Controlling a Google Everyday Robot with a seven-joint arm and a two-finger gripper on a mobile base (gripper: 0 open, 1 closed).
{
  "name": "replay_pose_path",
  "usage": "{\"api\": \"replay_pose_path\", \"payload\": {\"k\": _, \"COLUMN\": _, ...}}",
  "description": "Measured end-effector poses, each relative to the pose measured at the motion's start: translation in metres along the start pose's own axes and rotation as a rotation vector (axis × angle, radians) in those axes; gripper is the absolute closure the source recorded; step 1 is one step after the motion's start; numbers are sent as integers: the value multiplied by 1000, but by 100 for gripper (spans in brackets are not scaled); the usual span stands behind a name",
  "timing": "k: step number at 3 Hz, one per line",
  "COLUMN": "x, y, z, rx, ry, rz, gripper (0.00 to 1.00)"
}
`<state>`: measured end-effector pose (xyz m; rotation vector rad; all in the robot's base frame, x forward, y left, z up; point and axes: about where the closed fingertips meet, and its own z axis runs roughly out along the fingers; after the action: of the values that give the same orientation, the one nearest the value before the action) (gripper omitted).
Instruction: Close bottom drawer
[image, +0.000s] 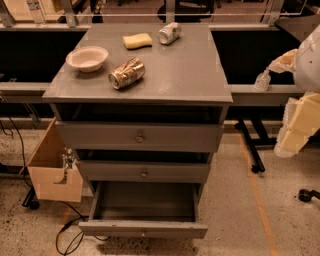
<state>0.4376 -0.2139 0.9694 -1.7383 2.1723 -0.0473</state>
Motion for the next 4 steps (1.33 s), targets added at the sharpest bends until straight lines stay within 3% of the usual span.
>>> {"api": "replay_pose_path", "payload": {"k": 1, "x": -9, "y": 19, "z": 31, "rx": -32, "ry": -87, "rz": -86, "gripper": 0}}
{"api": "replay_pose_path", "payload": {"k": 2, "x": -19, "y": 47, "z": 88, "rx": -82, "ry": -114, "rz": -236, "gripper": 0}}
{"api": "replay_pose_path", "payload": {"k": 3, "x": -28, "y": 75, "z": 147, "rx": -117, "ry": -77, "rz": -370, "gripper": 0}}
{"api": "replay_pose_path", "payload": {"k": 4, "x": -35, "y": 106, "z": 211, "rx": -136, "ry": 1, "rz": -505, "gripper": 0}}
